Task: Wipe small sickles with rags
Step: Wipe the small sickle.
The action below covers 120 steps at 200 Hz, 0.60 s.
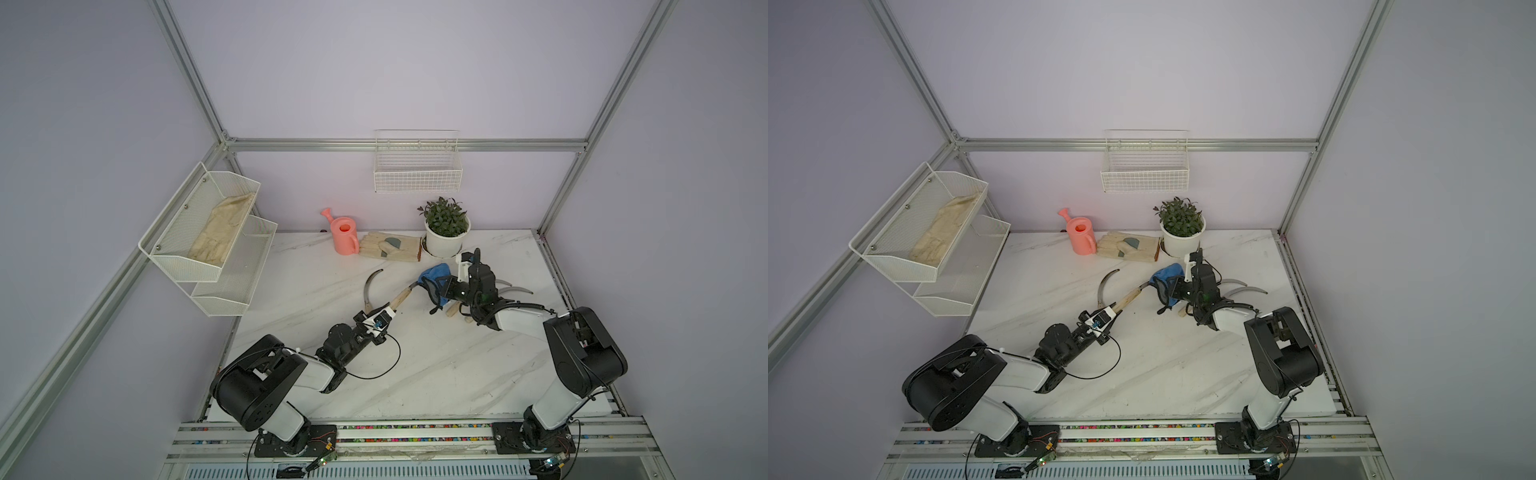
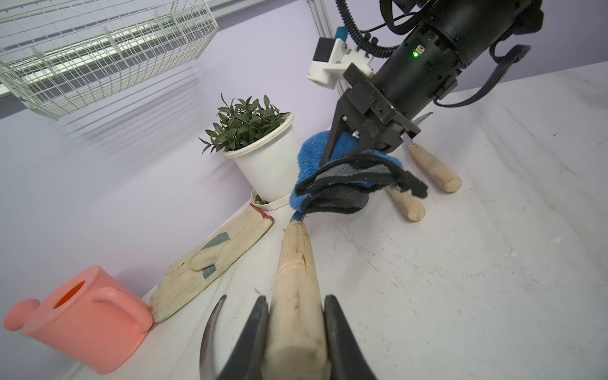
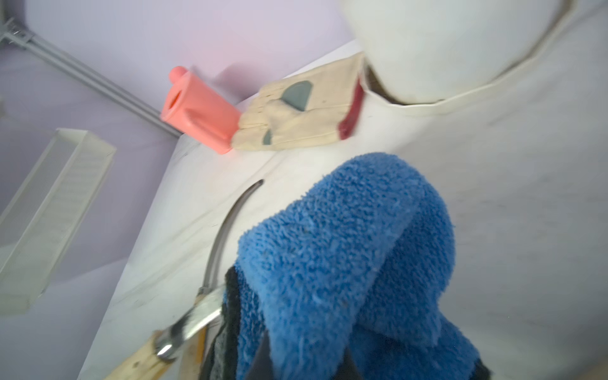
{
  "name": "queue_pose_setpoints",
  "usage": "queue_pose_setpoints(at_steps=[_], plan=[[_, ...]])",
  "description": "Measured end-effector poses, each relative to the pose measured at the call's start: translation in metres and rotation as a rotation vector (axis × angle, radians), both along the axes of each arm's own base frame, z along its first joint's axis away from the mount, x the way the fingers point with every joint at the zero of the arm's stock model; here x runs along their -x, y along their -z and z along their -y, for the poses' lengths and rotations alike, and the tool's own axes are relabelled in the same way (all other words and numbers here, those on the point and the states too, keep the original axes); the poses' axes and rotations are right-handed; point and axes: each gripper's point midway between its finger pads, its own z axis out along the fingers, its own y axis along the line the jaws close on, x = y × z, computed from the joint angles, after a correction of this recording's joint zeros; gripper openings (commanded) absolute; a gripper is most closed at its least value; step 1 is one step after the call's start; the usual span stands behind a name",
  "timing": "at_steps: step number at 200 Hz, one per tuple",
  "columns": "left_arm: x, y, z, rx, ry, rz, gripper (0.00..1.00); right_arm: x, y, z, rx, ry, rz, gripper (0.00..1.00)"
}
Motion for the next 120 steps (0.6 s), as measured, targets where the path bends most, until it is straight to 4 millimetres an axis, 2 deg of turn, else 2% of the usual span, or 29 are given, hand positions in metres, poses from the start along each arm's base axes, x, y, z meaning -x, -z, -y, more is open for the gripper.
queue_pose_setpoints(at_steps=[14,32,59,120], plan=[[0.001,0.002,-0.001,-0.016,0.0,0.006,0.0,-0.005,0.015,0.019,-0.008,0.042,-0.042,0.0],[0.002,0.003,-0.001,-0.029,0.0,0.015,0.0,-0.007,0.03,0.025,-0.012,0.048,-0.078,0.0],[0.002,0.003,-0.001,-0.05,0.005,0.033,0.0,-0.01,0.041,0.015,-0.035,0.001,-0.104,0.0],[0.005,0.003,0.004,-0.085,0.032,0.067,0.0,-0.03,0.042,-0.011,-0.085,-0.092,-0.103,0.0]])
